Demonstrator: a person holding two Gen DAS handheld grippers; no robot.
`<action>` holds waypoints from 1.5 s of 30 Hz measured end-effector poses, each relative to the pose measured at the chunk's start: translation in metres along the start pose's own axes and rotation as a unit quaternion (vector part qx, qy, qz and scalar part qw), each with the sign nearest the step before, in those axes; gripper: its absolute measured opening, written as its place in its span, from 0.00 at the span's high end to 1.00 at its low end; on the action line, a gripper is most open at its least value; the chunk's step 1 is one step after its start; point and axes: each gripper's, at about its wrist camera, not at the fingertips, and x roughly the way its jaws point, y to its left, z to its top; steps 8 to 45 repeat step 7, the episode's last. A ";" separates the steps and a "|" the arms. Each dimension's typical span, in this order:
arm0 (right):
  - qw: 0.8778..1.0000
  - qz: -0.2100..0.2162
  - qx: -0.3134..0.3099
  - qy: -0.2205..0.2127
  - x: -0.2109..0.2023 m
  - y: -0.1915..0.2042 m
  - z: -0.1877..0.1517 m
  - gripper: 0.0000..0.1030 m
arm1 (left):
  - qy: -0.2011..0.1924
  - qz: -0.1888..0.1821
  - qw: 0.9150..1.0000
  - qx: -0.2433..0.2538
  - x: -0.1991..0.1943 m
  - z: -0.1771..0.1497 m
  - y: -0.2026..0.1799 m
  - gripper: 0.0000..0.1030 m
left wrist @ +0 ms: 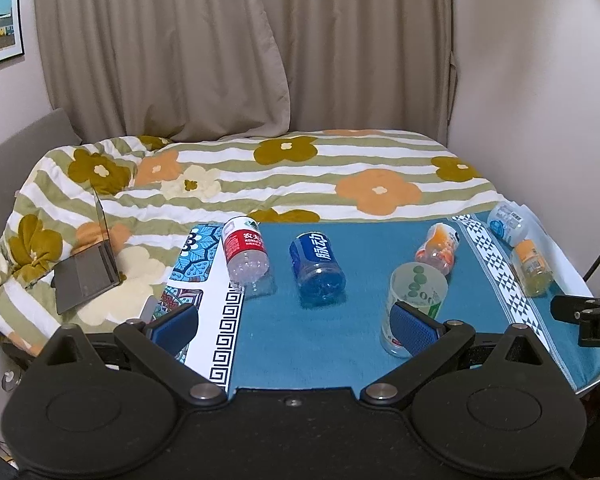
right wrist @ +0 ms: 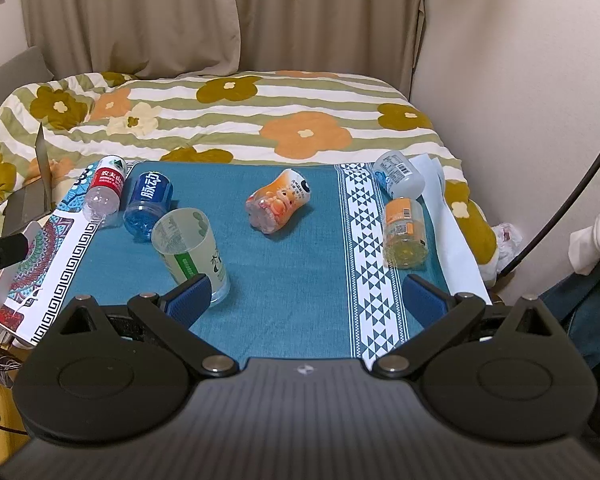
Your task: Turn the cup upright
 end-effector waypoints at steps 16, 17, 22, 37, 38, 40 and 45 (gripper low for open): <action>1.000 0.008 -0.006 -0.002 0.002 0.000 0.001 0.00 | -0.006 0.003 1.000 0.000 -0.001 0.000 0.000 0.00; 1.000 0.008 -0.006 -0.002 0.002 0.000 0.001 0.00 | -0.006 0.003 1.000 0.000 -0.001 0.000 0.000 0.00; 1.000 0.008 -0.006 -0.002 0.002 0.000 0.001 0.00 | -0.006 0.003 1.000 0.000 -0.001 0.000 0.000 0.00; 1.000 0.008 -0.006 -0.002 0.002 0.000 0.001 0.00 | -0.006 0.003 1.000 0.000 -0.001 0.000 0.000 0.00; 1.000 0.008 -0.006 -0.002 0.002 0.000 0.001 0.00 | -0.006 0.003 1.000 0.000 -0.001 0.000 0.000 0.00; 1.000 0.008 -0.006 -0.002 0.002 0.000 0.001 0.00 | -0.006 0.003 1.000 0.000 -0.001 0.000 0.000 0.00; 1.000 0.008 -0.006 -0.002 0.002 0.000 0.001 0.00 | -0.006 0.003 1.000 0.000 -0.001 0.000 0.000 0.00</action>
